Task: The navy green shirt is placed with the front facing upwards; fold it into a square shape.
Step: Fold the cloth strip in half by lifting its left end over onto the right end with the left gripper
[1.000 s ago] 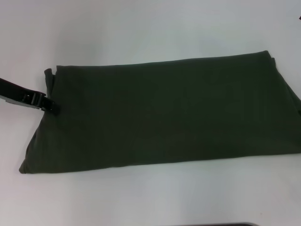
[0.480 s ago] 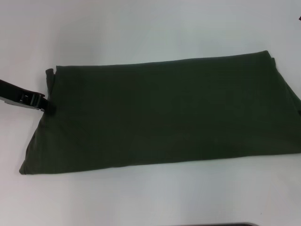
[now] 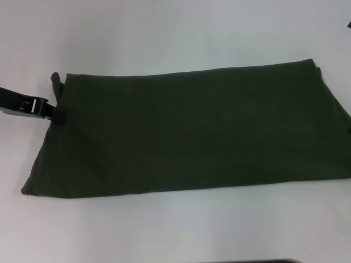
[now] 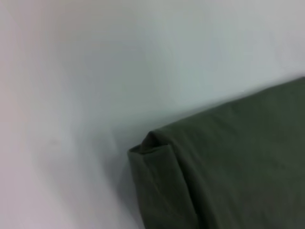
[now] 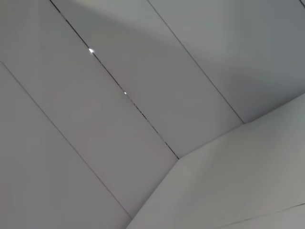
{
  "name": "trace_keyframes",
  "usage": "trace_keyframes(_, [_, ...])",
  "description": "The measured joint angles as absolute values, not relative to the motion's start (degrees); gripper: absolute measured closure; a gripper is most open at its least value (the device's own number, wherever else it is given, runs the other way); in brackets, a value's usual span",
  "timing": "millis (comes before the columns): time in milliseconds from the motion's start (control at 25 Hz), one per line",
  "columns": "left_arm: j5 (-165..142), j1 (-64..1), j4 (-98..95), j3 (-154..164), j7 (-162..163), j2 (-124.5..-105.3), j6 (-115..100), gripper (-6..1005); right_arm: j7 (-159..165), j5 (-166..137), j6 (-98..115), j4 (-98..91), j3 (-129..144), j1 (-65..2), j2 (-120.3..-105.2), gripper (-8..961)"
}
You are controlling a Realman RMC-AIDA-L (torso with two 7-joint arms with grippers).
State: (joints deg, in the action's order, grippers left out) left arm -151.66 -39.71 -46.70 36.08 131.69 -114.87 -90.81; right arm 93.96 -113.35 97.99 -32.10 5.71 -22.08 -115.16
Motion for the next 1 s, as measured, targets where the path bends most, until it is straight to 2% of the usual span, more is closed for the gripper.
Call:
trace_keyframes(600, [-150.80, -37.03, -47.74, 34.55, 130.01, -113.14, -90.91, 974, 93.76, -113.45, 97.99, -32.13, 5.89, -22.36, -115.70, 410])
trace_keyframes(1000, [-150.82, -35.37, -47.43, 31.94, 129.12, -110.74, -91.25, 974, 93.76, -113.45, 97.99, -31.99, 5.89, -22.50, -115.82, 410])
